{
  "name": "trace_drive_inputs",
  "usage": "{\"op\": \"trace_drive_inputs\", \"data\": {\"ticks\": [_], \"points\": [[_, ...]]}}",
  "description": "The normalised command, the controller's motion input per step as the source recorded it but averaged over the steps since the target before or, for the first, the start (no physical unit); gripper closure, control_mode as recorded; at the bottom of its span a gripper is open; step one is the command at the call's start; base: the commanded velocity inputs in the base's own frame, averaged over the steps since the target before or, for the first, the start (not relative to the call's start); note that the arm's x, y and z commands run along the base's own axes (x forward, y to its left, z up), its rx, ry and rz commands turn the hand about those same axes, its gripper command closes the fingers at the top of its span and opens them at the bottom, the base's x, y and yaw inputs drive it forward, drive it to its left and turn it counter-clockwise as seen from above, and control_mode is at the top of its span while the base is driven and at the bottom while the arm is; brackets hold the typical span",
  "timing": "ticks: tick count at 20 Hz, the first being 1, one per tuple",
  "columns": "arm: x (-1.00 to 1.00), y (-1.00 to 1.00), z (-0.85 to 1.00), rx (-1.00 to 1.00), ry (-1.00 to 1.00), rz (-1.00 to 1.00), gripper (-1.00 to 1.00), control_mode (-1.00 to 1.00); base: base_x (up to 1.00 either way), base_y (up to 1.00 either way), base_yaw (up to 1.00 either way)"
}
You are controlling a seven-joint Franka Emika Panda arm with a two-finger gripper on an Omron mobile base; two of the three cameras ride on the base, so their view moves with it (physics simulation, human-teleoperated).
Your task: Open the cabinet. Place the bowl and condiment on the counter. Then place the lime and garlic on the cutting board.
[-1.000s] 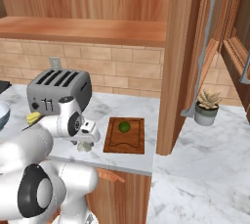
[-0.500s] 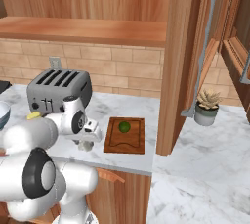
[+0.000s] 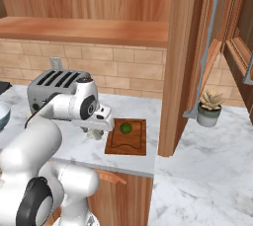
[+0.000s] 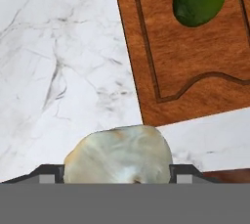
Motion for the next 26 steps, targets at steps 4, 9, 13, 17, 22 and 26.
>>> {"op": "trace_drive_inputs", "data": {"ticks": [4, 9, 13, 17, 22, 26], "points": [[0.02, -0.98, 0.01, 0.00, 0.00, -0.01, 1.00, -1.00, 0.00, 0.00, 0.00], [0.14, -0.57, -0.08, 0.00, 0.00, 0.00, 1.00, -1.00, 0.00, 0.00, 0.00], [0.40, -0.02, -0.09, 0.00, -0.01, 0.00, 1.00, -1.00, 0.00, 0.00, 0.00], [0.44, 0.00, -0.24, 0.00, -0.02, 0.00, 1.00, -1.00, 0.00, 0.00, 0.00], [0.37, -0.01, -0.29, 0.00, -0.02, 0.01, 1.00, -1.00, 0.00, 0.00, 0.00], [0.35, -0.02, -0.20, 0.00, -0.01, 0.00, 1.00, -1.00, 0.00, 0.00, 0.00]]}}
